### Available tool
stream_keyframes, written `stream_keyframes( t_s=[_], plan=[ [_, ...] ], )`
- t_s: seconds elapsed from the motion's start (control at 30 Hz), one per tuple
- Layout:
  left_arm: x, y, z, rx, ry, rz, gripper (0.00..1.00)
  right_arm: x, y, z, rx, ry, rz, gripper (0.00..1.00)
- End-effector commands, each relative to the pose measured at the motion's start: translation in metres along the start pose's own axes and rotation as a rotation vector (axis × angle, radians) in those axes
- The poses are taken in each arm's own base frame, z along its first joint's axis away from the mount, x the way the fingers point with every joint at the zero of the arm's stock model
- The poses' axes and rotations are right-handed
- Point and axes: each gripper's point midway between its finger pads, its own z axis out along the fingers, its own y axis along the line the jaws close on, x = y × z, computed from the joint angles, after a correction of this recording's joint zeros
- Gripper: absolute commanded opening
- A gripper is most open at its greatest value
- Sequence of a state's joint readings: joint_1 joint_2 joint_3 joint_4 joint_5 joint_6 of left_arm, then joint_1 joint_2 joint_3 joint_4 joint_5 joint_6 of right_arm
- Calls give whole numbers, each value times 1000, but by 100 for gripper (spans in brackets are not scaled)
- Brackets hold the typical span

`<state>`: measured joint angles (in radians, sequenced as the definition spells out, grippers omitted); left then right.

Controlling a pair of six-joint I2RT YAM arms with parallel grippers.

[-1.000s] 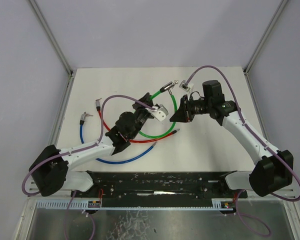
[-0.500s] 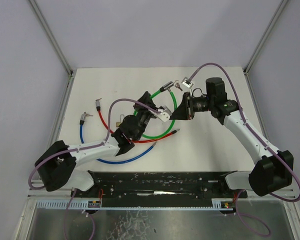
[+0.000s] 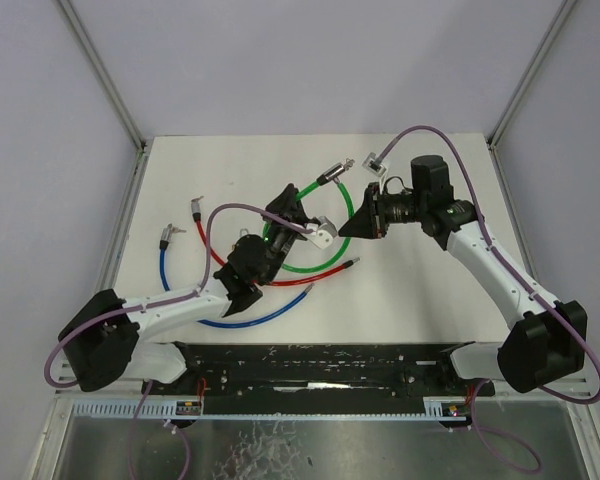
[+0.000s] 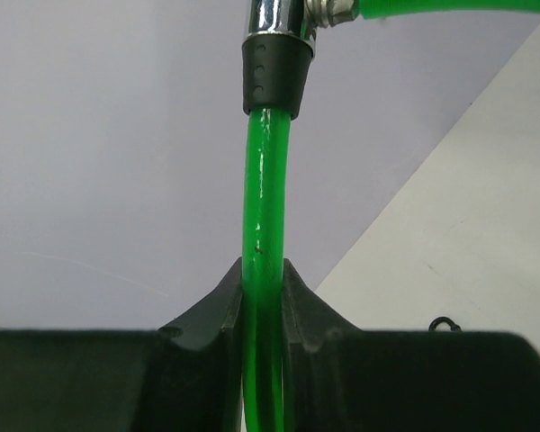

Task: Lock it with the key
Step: Lock the lock.

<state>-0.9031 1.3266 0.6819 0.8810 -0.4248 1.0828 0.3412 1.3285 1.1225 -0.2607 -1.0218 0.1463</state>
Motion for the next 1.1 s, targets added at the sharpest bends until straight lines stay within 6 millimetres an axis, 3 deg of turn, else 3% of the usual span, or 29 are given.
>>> stream_keyframes(
  t_s=[0.0,0.23,0.3,0.87,1.07],
  plan=[
    [-19,-42,-6,182,-95,-16,0,-40,-8,-5,76,-119,-278,0],
    [-17,-57,-7,233,-81,-60,1,-31,-21,0,85,-146,-389,0],
    [-16,-57,-7,235,-78,-73,7,-29,-21,2,70,-148,-394,0],
    [-22,-35,-6,163,-60,-198,25,-27,-18,3,-5,-201,-378,0],
    [-22,-24,-6,128,-38,-226,36,-25,-17,4,-12,-199,-382,0]
  ],
)
